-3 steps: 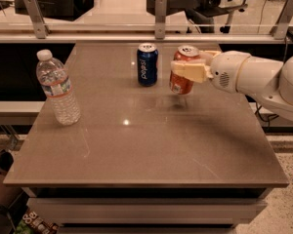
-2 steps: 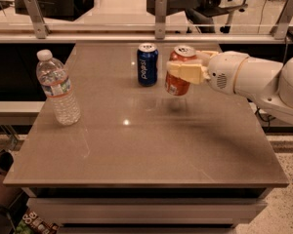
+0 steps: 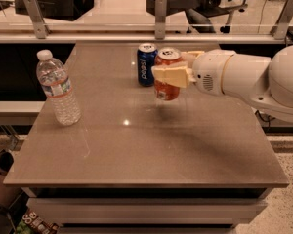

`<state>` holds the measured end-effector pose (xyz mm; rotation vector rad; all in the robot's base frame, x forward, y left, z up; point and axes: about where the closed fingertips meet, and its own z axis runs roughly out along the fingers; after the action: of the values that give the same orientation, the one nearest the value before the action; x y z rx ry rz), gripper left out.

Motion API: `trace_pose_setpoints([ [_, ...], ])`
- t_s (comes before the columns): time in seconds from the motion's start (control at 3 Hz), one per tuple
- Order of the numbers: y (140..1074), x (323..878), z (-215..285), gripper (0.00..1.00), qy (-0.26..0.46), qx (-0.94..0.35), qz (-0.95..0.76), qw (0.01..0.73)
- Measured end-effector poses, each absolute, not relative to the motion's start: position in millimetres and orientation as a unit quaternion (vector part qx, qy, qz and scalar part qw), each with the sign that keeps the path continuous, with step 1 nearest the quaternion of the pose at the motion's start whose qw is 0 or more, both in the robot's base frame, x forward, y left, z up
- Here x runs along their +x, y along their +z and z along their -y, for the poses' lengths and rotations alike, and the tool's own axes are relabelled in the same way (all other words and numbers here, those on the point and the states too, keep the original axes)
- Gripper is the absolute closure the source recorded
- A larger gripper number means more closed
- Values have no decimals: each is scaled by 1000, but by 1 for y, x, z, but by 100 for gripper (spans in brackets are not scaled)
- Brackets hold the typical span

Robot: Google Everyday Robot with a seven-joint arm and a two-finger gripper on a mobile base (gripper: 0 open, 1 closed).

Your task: Move coke can near water bottle

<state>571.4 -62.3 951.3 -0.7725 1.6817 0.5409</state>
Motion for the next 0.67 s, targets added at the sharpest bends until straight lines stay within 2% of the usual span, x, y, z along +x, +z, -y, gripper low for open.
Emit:
trace_pose_setpoints([
  [0.67, 931, 557, 16, 100, 237, -361, -705, 562],
])
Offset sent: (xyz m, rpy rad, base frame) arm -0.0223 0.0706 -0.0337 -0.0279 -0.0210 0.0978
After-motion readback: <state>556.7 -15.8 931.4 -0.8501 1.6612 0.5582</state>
